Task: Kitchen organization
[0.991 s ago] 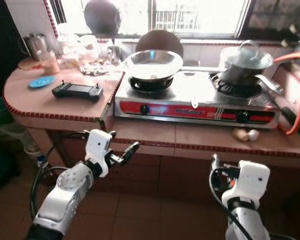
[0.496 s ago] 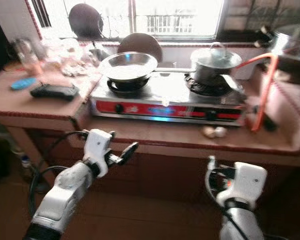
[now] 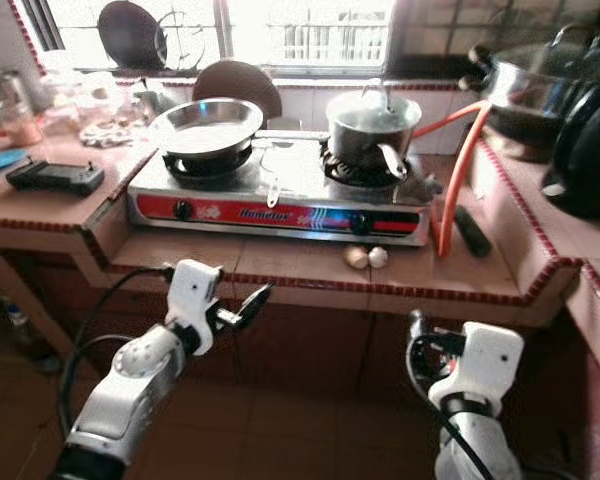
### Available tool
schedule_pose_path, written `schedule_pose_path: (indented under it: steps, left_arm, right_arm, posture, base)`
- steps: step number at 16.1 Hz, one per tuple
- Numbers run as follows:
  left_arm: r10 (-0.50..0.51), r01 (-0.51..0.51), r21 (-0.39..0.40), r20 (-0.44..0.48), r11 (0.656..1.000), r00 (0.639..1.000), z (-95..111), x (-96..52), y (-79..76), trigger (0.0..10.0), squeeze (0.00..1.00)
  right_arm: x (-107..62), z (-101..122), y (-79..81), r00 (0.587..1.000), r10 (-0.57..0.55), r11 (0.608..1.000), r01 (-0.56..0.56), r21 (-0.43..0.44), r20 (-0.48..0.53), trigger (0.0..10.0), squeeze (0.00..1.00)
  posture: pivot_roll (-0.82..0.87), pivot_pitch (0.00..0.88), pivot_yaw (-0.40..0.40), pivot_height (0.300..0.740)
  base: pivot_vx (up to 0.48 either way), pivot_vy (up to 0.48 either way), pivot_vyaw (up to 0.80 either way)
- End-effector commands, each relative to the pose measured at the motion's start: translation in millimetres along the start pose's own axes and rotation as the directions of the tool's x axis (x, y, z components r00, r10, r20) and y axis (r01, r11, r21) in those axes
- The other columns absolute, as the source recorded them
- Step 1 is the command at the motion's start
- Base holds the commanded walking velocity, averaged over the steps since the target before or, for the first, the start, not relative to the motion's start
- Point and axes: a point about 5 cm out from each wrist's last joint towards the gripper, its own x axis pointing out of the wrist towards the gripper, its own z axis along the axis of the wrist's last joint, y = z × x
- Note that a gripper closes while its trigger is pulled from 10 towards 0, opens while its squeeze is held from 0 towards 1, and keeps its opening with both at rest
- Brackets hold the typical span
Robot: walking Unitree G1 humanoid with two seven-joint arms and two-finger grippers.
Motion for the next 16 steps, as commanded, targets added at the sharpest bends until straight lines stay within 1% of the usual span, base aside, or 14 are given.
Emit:
schedule_pose_path:
  steps: [1,3,5,7,16]
  left_arm:
    - [0.006,-0.006,-0.008,0.003,1.0,1.0,4,3.8,-0.2,10.0,0.0]
    - [0.016,-0.017,-0.03,-0.005,0.999,1.0,5,5.9,1.0,10.0,0.0]
    - [0.031,-0.031,-0.028,0.006,0.999,0.999,8,9.9,2.9,10.0,0.0]
    - [0.047,-0.047,-0.045,0.008,0.998,0.999,9,12.8,4.5,10.0,0.0]
    - [0.049,-0.049,-0.071,0.0,0.996,0.999,8,16.8,1.5,10.0,0.0]
  right_arm:
    - [0.3,-1,-0.3,1.0,0.002,1.0,-0.002,0.0,-0.01,10.0,0.0]
    - [0.6,0,-1.1,1.0,-0.002,1.0,0.002,-0.002,-0.007,10.0,0.0]
    - [1.6,1,-3.1,1.0,-0.005,1.0,0.005,-0.008,-0.005,10.0,0.0]
    - [2.9,3,-4.8,1.0,-0.005,1.0,0.005,-0.017,-0.003,10.0,0.0]
    - [5.5,4,-5.7,1.0,0.011,0.999,-0.011,-0.036,-0.001,10.0,0.0]
  posture:
    - [0.0,0.0,0.034,0.74]
    - [-0.01,0.0,0.037,0.74]
    - [-0.01,0.0,0.032,0.74]
    - [-0.01,0.0,0.027,0.74]
    - [-0.02,0.0,0.025,0.74]
  base:
    - [0.0,0.0,-0.78]
    - [0.0,0.0,-0.78]
    - [0.0,0.0,-0.77]
    - [0.0,0.0,-0.77]
    - [0.0,0.0,-0.77]
